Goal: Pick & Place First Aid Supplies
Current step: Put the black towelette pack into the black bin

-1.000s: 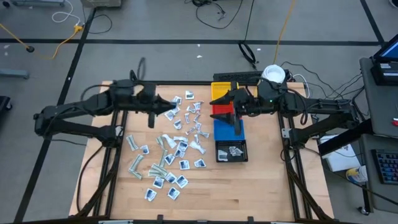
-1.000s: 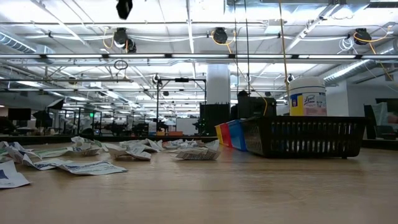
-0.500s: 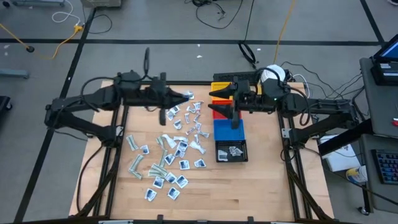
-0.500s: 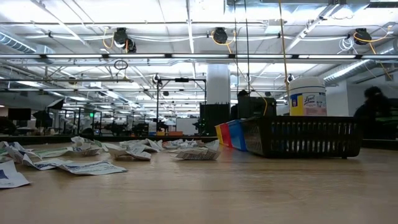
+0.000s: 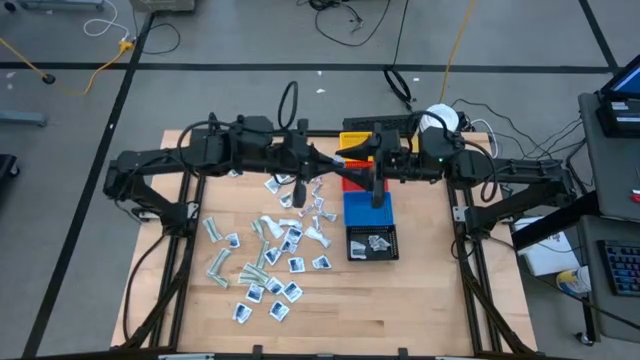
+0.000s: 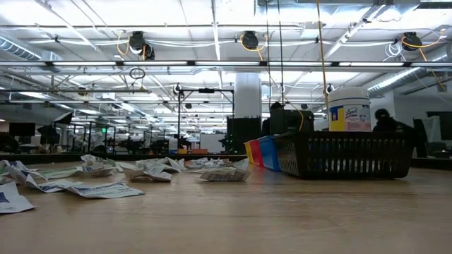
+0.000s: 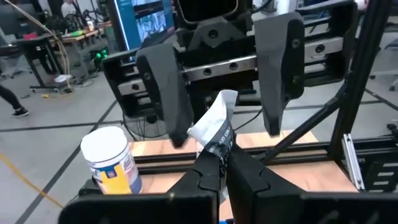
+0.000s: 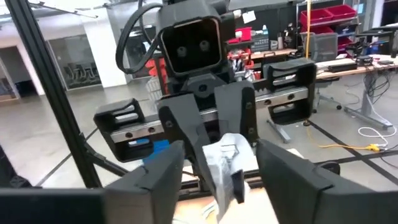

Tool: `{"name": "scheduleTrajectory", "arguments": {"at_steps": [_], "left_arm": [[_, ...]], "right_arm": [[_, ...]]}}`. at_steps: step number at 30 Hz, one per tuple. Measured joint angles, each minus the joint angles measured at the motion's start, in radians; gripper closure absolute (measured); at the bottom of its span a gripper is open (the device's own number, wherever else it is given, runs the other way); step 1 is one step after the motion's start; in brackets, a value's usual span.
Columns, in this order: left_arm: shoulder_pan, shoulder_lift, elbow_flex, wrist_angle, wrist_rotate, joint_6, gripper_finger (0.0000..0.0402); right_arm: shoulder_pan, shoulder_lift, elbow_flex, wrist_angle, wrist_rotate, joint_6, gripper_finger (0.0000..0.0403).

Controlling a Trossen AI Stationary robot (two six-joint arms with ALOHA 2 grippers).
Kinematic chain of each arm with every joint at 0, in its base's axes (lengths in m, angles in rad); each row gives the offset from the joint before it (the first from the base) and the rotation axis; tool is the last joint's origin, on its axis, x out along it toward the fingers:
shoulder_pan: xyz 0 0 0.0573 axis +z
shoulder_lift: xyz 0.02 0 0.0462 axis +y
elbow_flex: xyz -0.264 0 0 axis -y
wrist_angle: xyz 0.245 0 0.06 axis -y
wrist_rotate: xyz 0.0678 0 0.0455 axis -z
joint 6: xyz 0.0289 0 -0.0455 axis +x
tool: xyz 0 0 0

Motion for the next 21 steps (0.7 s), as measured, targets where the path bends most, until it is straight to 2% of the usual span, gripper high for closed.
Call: {"name": "scheduleTrajectory", "arguments": {"at_steps": [2, 5, 7, 11, 15, 21], "left_arm": [[0.0, 0.0, 0.0, -0.01, 0.0, -0.001, 0.0394], [-0.001, 0.0, 0.0, -0.008, -0.004, -0.003, 0.0394], [0.0, 0.0, 0.0, -0.004, -0.004, -0.023, 0.0388], [0.0, -0.003, 0.0, -0.011, -0.004, -0.093, 0.034], [0.009, -0.038, 0.0, -0.103, 0.017, -0.178, 0.0272], [0.034, -0.121, -0.002, -0.287, 0.055, -0.251, 0.0182]], "right_arm": [[0.0, 0.0, 0.0, 0.001, -0.009, 0.0, 0.0267], [0.0, 0.0, 0.0, 0.003, -0.01, -0.005, 0.0357], [0.0, -0.001, 0.0, 0.004, -0.009, -0.015, 0.0388], [0.0, -0.001, 0.001, -0.013, -0.02, -0.005, 0.0399], [0.0, -0.02, 0.002, -0.1, -0.048, -0.001, 0.0401], [0.008, -0.03, 0.113, -0.44, -0.099, 0.011, 0.0402]]}}
